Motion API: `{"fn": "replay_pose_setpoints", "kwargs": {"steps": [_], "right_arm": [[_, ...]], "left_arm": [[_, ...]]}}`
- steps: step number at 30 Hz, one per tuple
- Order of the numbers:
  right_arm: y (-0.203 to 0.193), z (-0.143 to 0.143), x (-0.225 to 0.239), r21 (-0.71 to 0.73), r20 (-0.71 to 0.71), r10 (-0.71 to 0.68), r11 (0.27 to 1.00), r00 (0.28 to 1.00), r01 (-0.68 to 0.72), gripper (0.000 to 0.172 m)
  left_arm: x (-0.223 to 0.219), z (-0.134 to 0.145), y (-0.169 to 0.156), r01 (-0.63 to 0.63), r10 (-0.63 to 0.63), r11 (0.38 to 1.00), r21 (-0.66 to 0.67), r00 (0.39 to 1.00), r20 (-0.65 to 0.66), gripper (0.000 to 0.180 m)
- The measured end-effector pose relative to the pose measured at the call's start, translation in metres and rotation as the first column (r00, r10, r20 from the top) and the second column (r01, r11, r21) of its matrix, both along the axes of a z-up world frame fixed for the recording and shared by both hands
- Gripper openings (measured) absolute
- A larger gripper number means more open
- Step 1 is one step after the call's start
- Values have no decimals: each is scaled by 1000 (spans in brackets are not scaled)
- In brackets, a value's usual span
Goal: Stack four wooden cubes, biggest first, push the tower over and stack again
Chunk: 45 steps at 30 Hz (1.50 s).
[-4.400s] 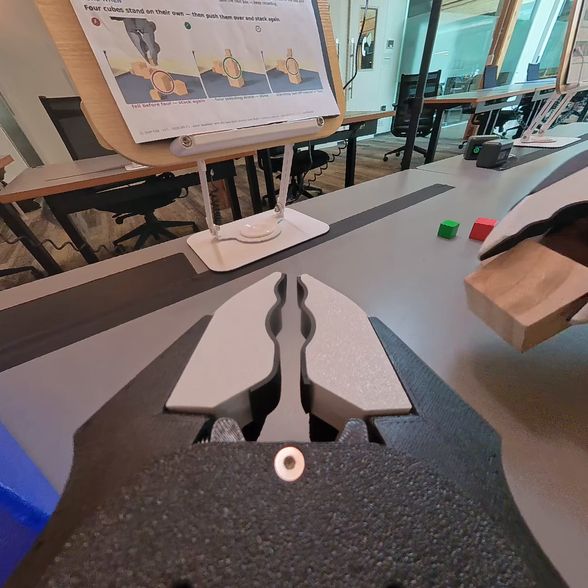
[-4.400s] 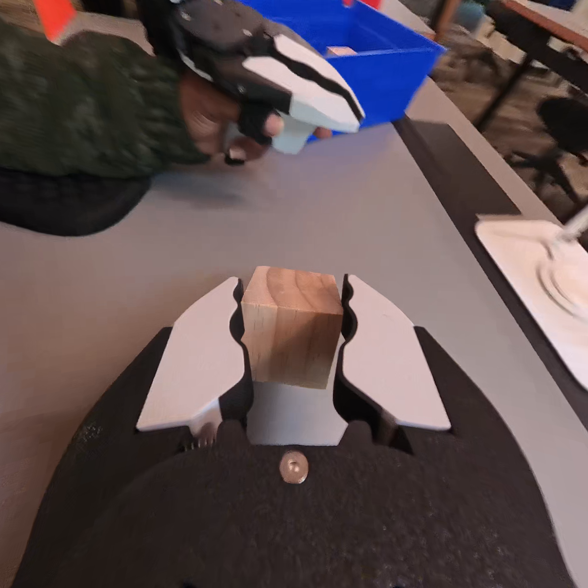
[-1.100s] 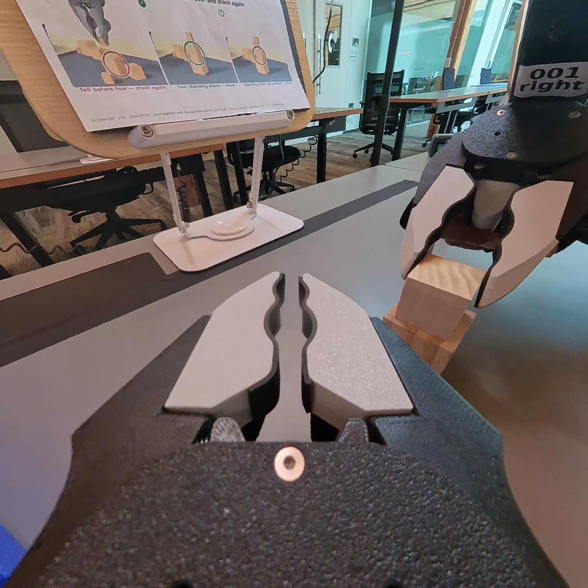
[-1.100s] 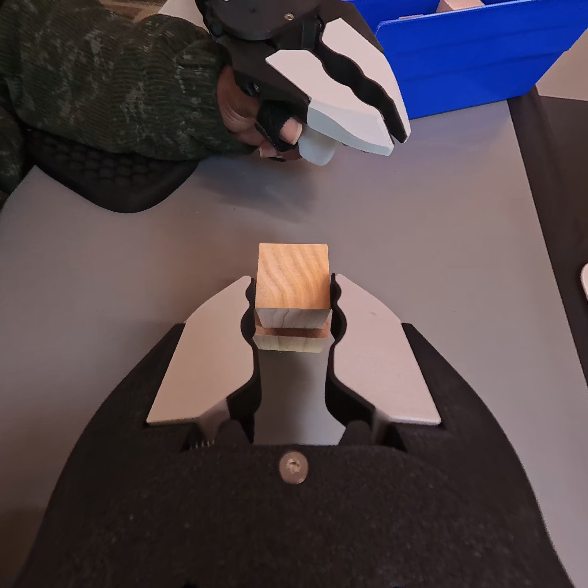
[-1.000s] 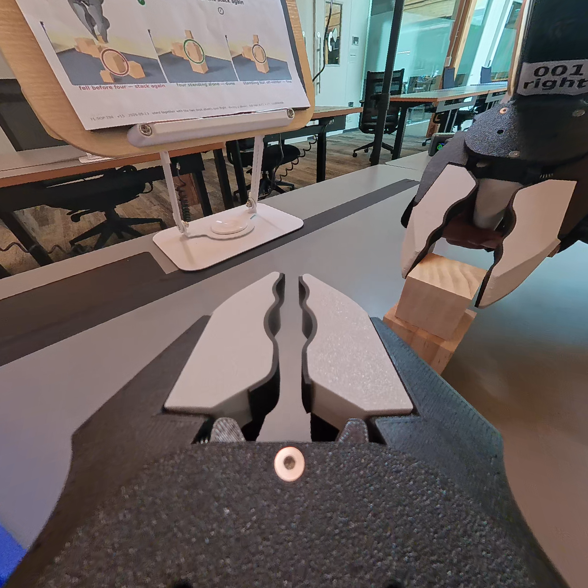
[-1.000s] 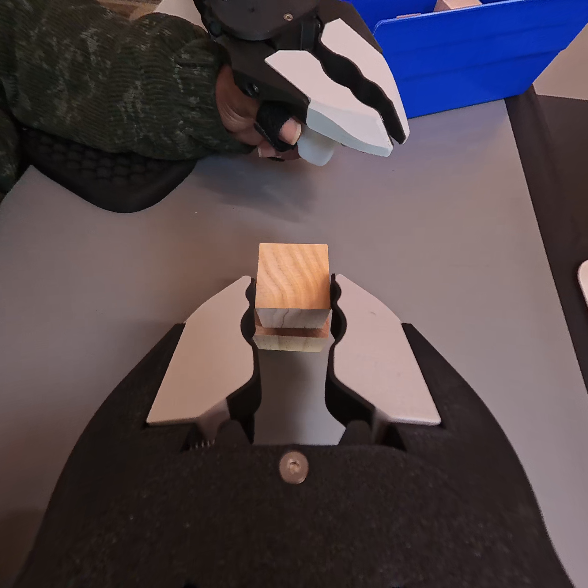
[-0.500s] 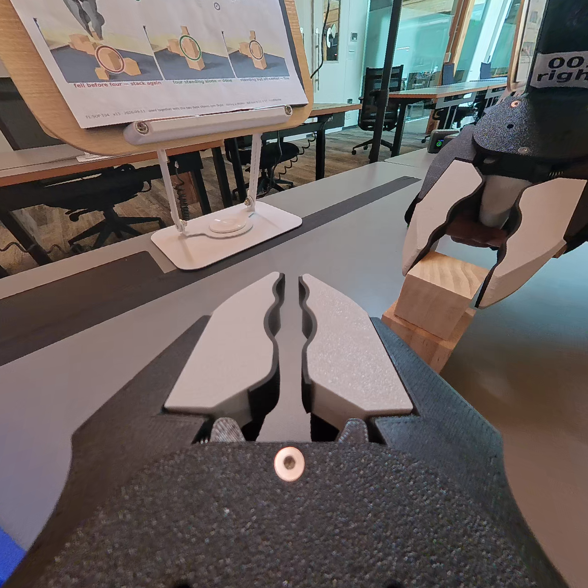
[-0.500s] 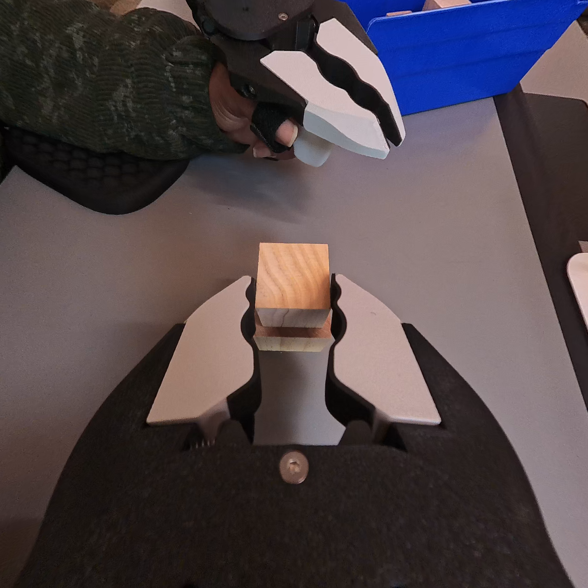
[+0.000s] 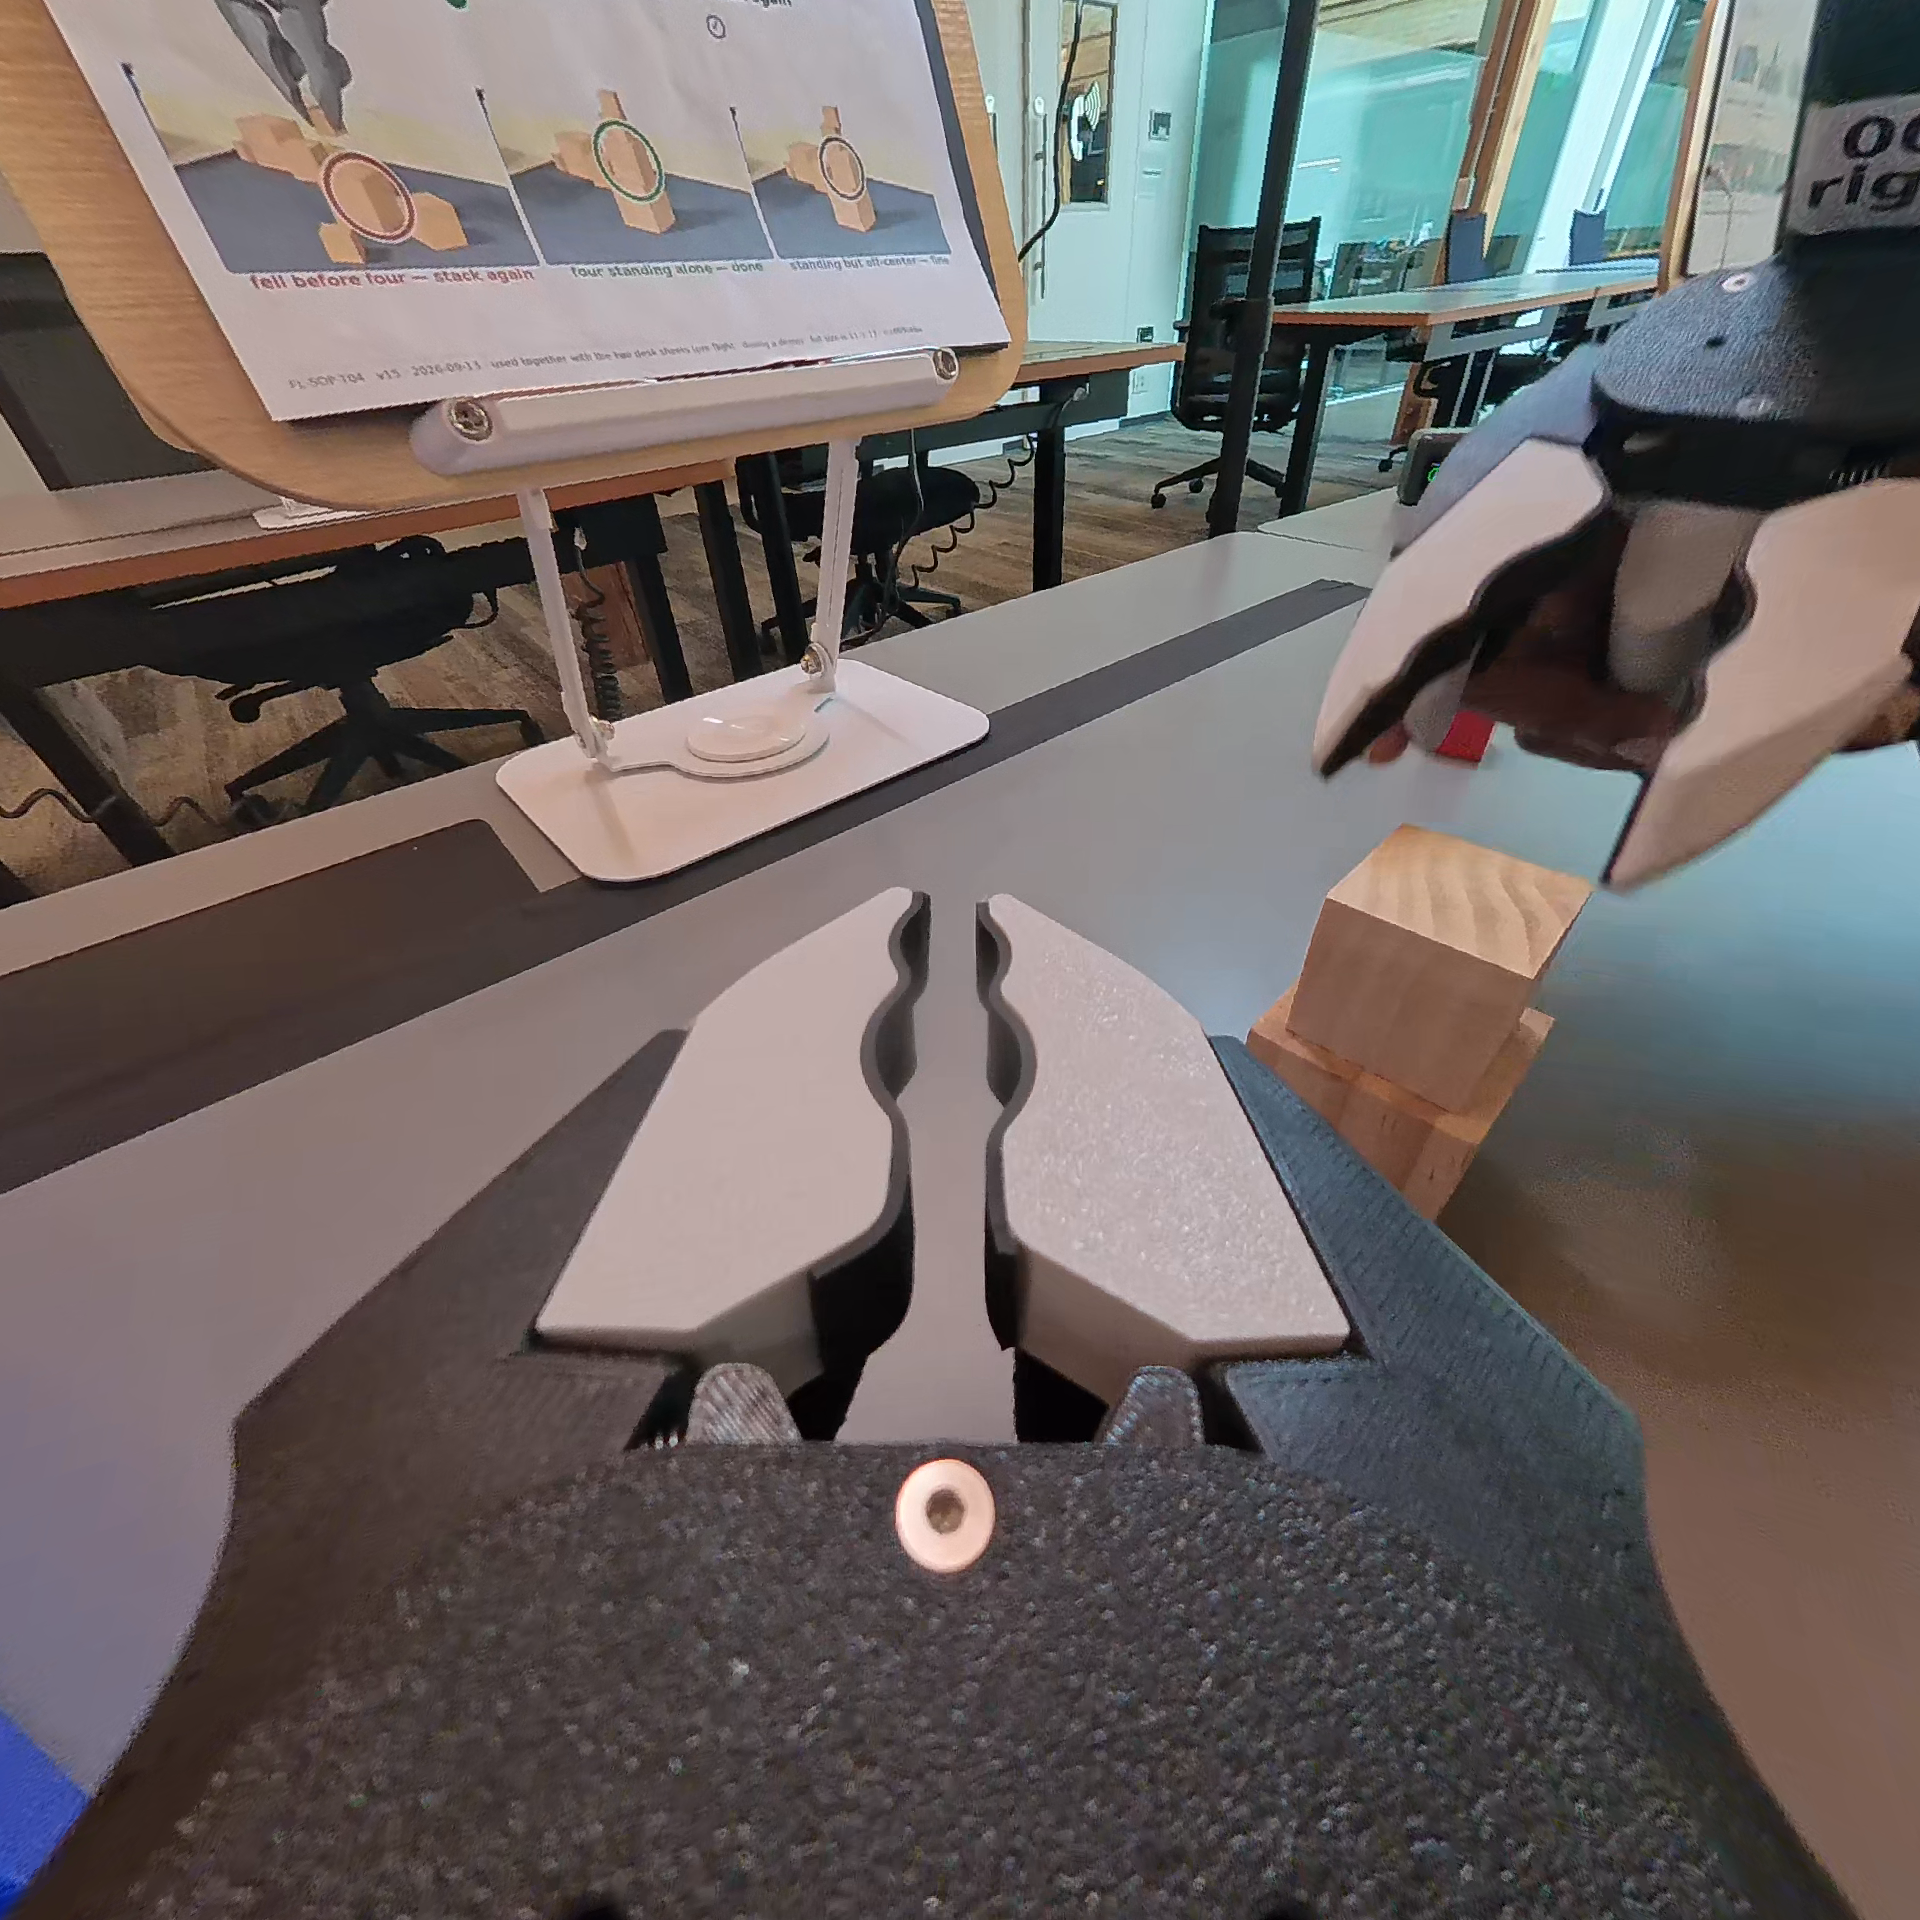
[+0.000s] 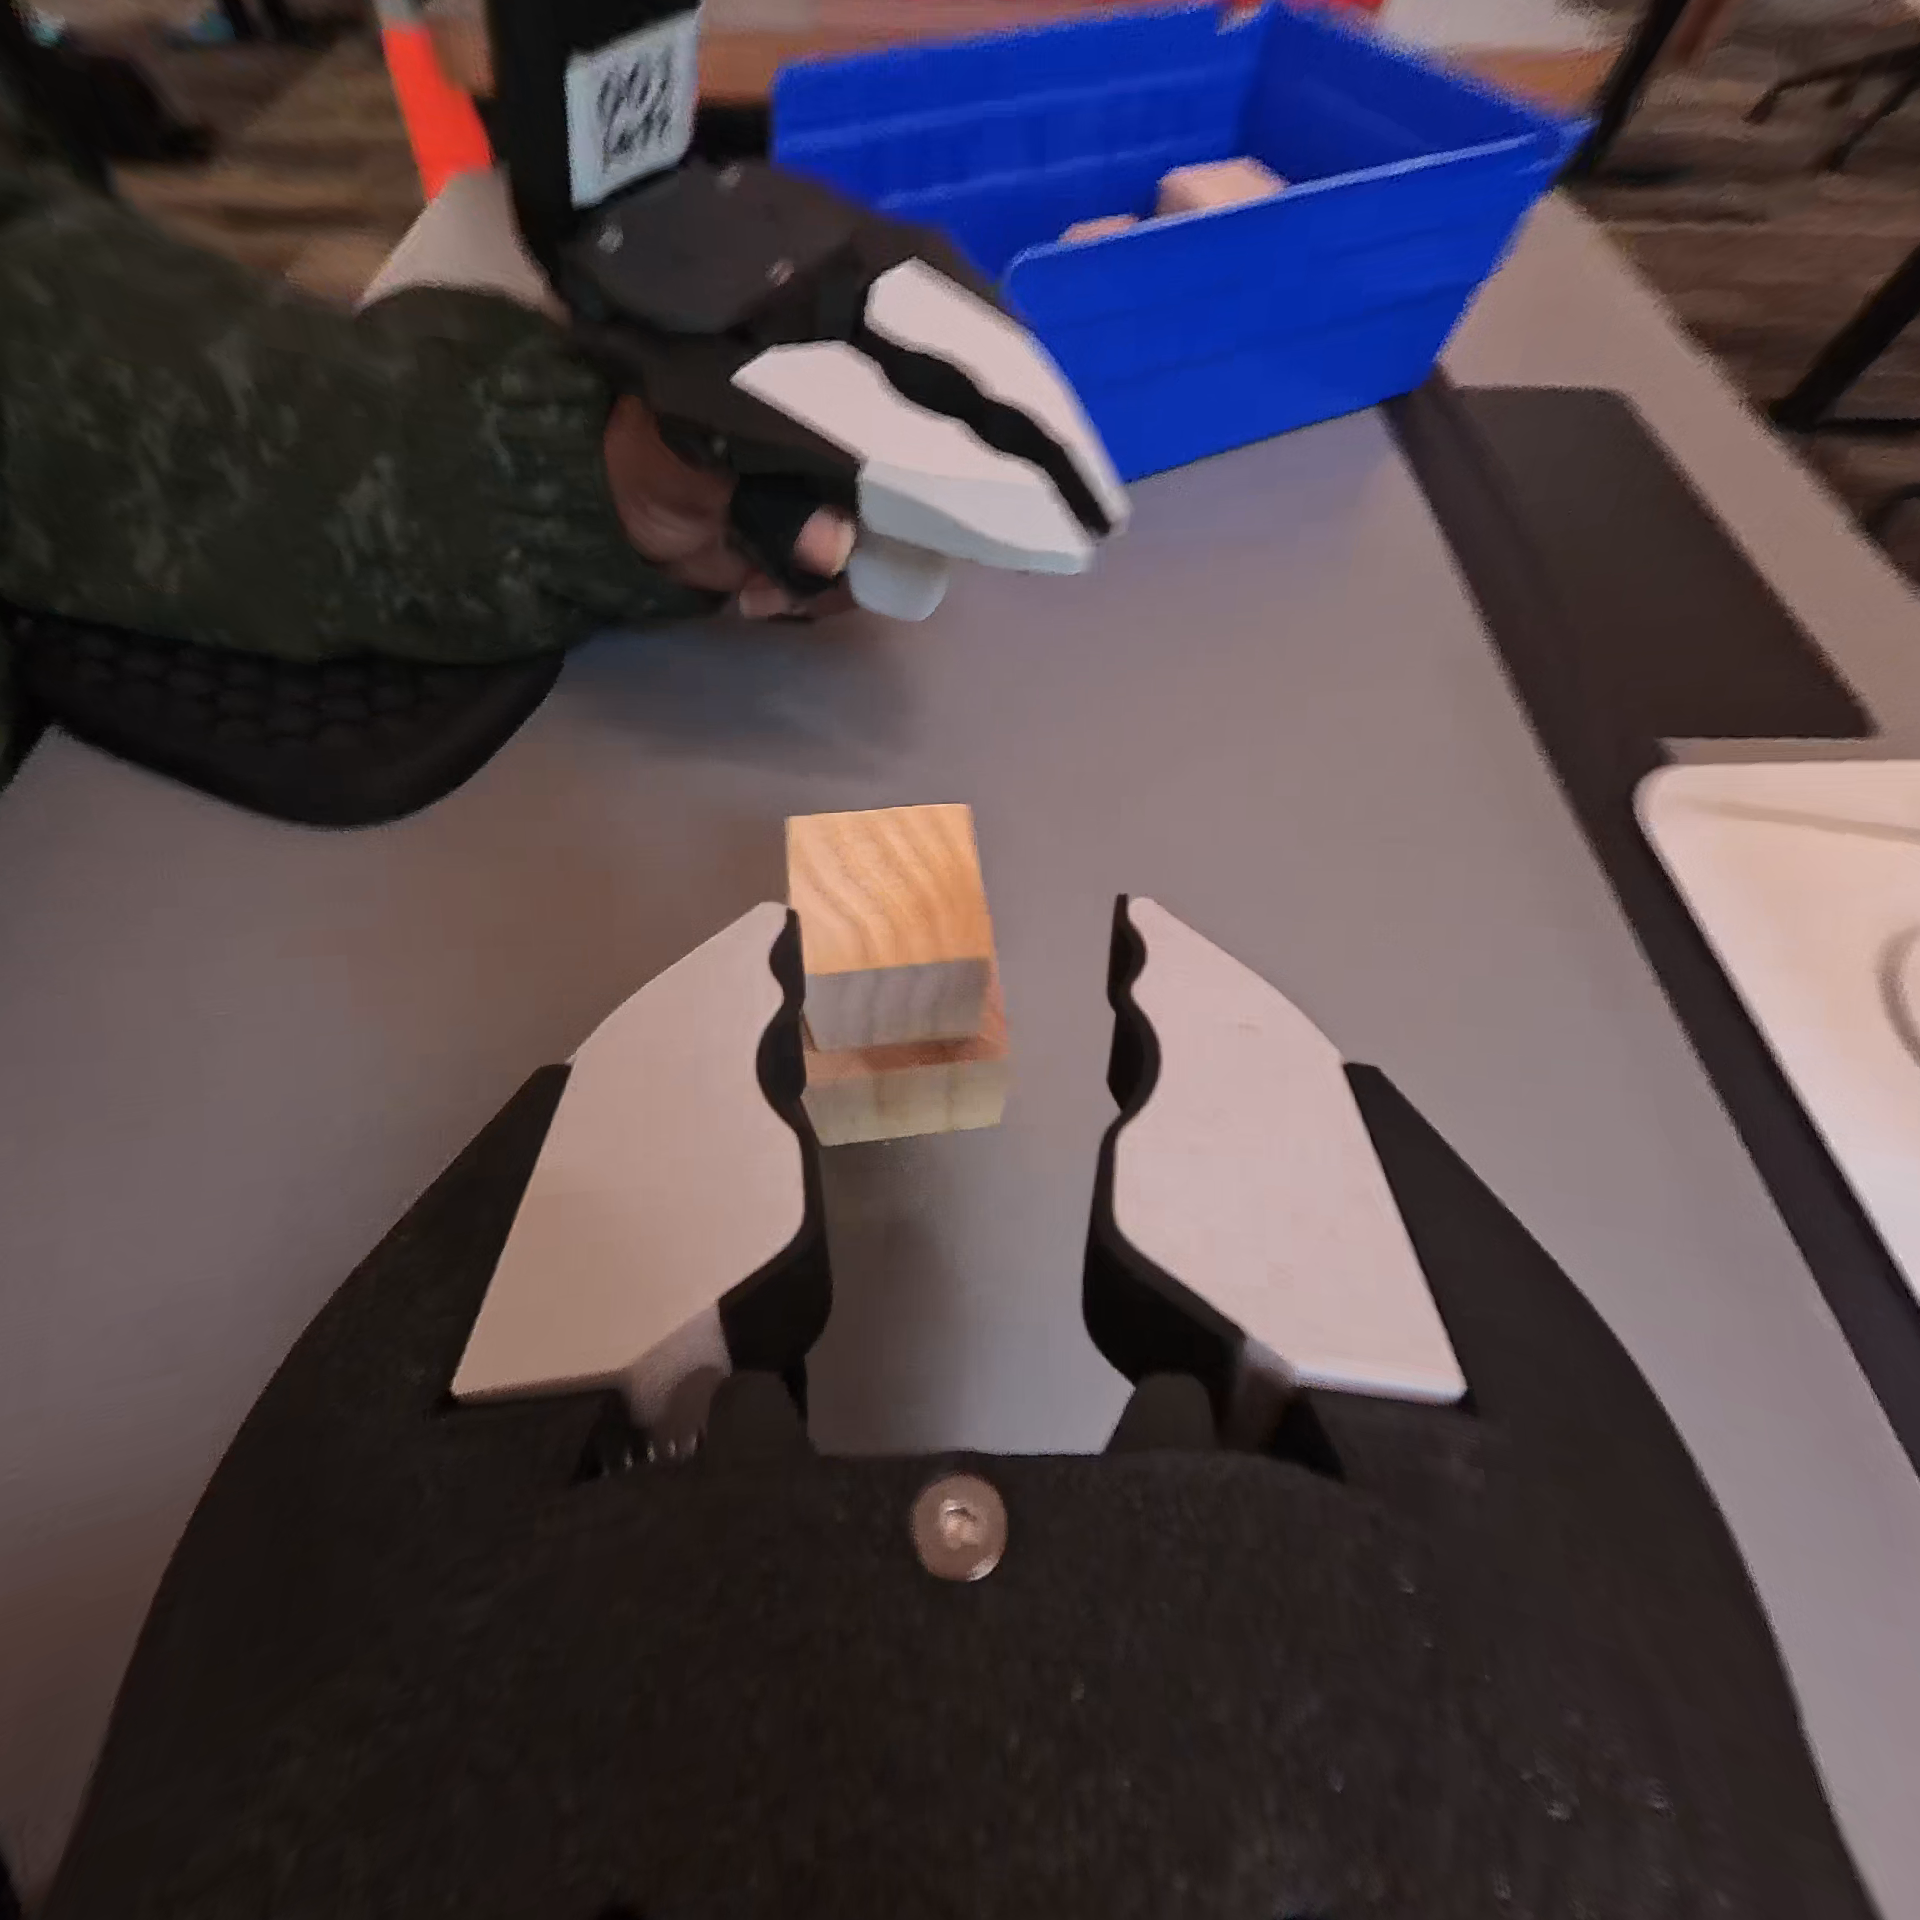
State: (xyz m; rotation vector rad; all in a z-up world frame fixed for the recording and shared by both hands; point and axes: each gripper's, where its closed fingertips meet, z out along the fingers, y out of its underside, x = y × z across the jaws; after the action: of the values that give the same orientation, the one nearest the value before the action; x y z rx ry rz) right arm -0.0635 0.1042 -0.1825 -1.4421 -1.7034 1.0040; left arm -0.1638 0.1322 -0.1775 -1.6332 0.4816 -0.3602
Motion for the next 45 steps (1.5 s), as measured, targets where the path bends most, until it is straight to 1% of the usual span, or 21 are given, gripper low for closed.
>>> {"fn": "replay_pose_setpoints", "kwargs": {"steps": [2, 4, 7, 10, 14, 16, 19, 22, 24, 25, 26, 28, 29, 31, 32, 34, 35, 36, 38, 41, 45], "right_arm": [[21, 14, 19, -16, -67, -115, 993, 991, 115, 55], [53, 20, 50, -3, -82, -273, 962, 959, 273, 55], [95, 13, 107, 27, -33, -480, 876, 877, 481, 54], [121, -8, 165, 68, 81, -627, 779, 775, 623, 55], [123, -40, 216, 28, 198, -754, 643, 627, 765, 55], [119, -54, 232, 14, 216, -817, 550, 535, 835, 53], [114, -70, 240, -25, 213, -878, 434, 429, 901, 54], [118, -80, 242, 1, 211, -913, 358, 350, 934, 55], [123, -84, 240, 22, 217, -921, 336, 323, 942, 55], [125, -87, 238, 37, 225, -920, 338, 322, 940, 48], [126, -89, 236, 51, 231, -915, 351, 331, 935, 28], [127, -89, 232, 59, 237, -907, 371, 349, 927, 28], [126, -82, 226, 50, 216, -902, 392, 373, 919, 28], [120, -58, 205, 15, 122, -872, 479, 474, 878, 28], [113, -44, 190, -3, 80, -840, 538, 536, 843, 28], [85, -9, 147, -53, -31, -692, 721, 721, 691, 28], [68, 7, 125, -60, -68, -602, 799, 796, 599, 28], [52, 19, 105, -55, -87, -514, 858, 853, 511, 28], [23, 37, 66, -28, -119, -338, 941, 933, 337, 28], [-7, 43, 20, 10, -75, -134, 991, 988, 135, 28], [-17, 21, -9, 29, 64, 0, 1000, 998, -2, 28]], "left_arm": [[0, 1, 0, -1, 1, 1000, 2, 1000, 1, 8], [0, 1, 0, -5, 5, 1000, 6, 1000, 1, 6], [0, 2, -1, 1, -1, 1000, 3, 1000, 6, 0], [0, 1, -1, 2, -2, 1000, -6, 1000, 12, 0], [-1, -1, 0, -3, 3, 1000, -10, 1000, 7, 0], [0, -3, 0, -4, 4, 1000, -15, 1000, 1, 0], [0, -5, 0, -6, 6, 1000, -16, 1000, -3, 0], [1, -6, 0, -7, 6, 1000, -22, 1000, -6, 0], [0, -5, 0, -10, 10, 1000, -18, 1000, -8, 0], [0, -4, 0, -11, 11, 1000, -15, 1000, -7, 0], [-1, -3, -1, -12, 12, 1000, -12, 1000, -5, 0], [-1, -2, -1, -14, 14, 1000, -10, 1000, -3, 0], [-1, -3, -1, -14, 14, 1000, -10, 1000, -4, 0], [-1, -2, -1, -12, 12, 1000, -10, 1000, -5, 0], [0, -2, -1, -10, 10, 1000, -9, 1000, -4, 0], [0, -3, -1, -8, 8, 1000, -12, 1000, -5, 0], [1, -4, -1, -6, 6, 1000, -14, 1000, -6, 0], [1, -4, -1, -5, 5, 1000, -15, 1000, -7, 0], [1, -4, -1, -3, 3, 1000, -13, 1000, -7, 0], [0, -3, -1, -7, 7, 1000, -13, 1000, -3, 0], [-4, -1, -1, -16, 16, 1000, -13, 1000, 17, 0]]}}
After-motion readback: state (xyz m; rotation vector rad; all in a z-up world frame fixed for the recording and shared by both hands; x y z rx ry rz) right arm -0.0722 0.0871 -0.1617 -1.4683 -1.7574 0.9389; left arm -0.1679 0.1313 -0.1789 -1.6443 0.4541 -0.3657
